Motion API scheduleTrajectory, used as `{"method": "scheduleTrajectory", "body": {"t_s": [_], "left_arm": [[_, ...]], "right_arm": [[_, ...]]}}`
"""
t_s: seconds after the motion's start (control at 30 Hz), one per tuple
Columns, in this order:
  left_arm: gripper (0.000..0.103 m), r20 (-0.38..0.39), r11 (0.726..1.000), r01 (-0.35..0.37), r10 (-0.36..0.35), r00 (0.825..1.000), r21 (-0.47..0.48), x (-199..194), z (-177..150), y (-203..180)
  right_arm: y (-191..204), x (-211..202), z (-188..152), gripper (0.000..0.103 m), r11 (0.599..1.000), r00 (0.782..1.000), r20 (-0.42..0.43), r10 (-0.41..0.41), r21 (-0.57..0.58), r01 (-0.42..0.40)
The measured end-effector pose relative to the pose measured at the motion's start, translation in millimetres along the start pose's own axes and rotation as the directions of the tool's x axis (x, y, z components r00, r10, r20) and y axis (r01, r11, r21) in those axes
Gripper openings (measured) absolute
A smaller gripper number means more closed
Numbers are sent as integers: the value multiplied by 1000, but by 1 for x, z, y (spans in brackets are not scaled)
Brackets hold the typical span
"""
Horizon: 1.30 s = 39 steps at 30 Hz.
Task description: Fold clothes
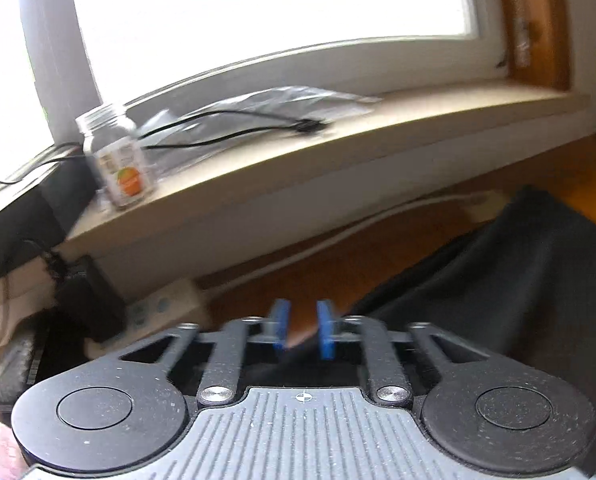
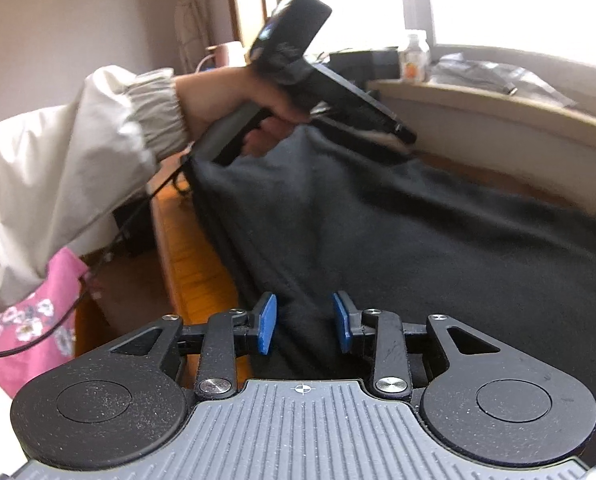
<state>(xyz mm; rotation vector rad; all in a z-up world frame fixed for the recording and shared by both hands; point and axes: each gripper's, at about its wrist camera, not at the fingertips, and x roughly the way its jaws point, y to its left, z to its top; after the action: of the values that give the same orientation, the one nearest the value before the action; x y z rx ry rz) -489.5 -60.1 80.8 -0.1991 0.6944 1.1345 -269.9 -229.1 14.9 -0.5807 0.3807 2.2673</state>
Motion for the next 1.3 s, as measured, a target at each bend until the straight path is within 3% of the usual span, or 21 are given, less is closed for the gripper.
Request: {"method": "scheduleTrajectory", "body": {"t_s": [0.1, 0.2, 0.33, 0.4, 0.5, 0.63, 0.73, 0.8, 0.87, 1.0, 1.17, 1.3], "left_arm": [[45, -23, 996, 58, -57, 998, 66, 8, 0, -25], [41, -63, 985, 101, -93, 994, 139, 23, -1, -49], [37, -79, 985, -1, 15, 997, 172, 48, 1, -50], [37, -86, 991, -19, 31, 996, 134, 51, 5, -45], [36, -65, 986, -44, 55, 996, 163, 50, 8, -53], [38, -26, 983, 76, -72, 997, 166, 47, 19, -71], [37, -50, 961, 146, -138, 989, 236, 55, 25, -96], [29, -57, 947, 157, -147, 988, 280, 62, 27, -112], [10, -76, 942, 190, -176, 981, 277, 68, 33, -120], [6, -70, 935, 194, -182, 981, 297, 85, 49, -143], [6, -69, 930, 241, -231, 971, 276, 108, 80, -199], [5, -55, 930, 295, -290, 956, 219, 132, 110, -250]], "right_arm": [[-8, -13, 0, 34, 996, 996, 10, -86, -25, 86], [-31, -26, 1, 34, 989, 990, 25, -140, 48, 139], [-56, -38, -6, 34, 976, 982, 10, -190, 112, 188], [-61, -43, -10, 34, 971, 979, 13, -206, 126, 202], [-64, -40, -14, 34, 965, 971, -4, -239, 113, 238], [-73, -29, -26, 34, 959, 963, -64, -261, 95, 266], [-76, -34, -30, 34, 970, 968, -89, -236, 42, 241], [-80, -38, -30, 33, 974, 969, -113, -221, 19, 225], [-84, -44, -32, 33, 975, 968, -119, -219, -4, 220], [-103, -65, -42, 33, 972, 961, -143, -236, -31, 234], [-151, -118, -61, 33, 947, 927, -198, -318, -11, 322], [-182, -163, -79, 33, 900, 873, -243, -423, -6, 435]]}}
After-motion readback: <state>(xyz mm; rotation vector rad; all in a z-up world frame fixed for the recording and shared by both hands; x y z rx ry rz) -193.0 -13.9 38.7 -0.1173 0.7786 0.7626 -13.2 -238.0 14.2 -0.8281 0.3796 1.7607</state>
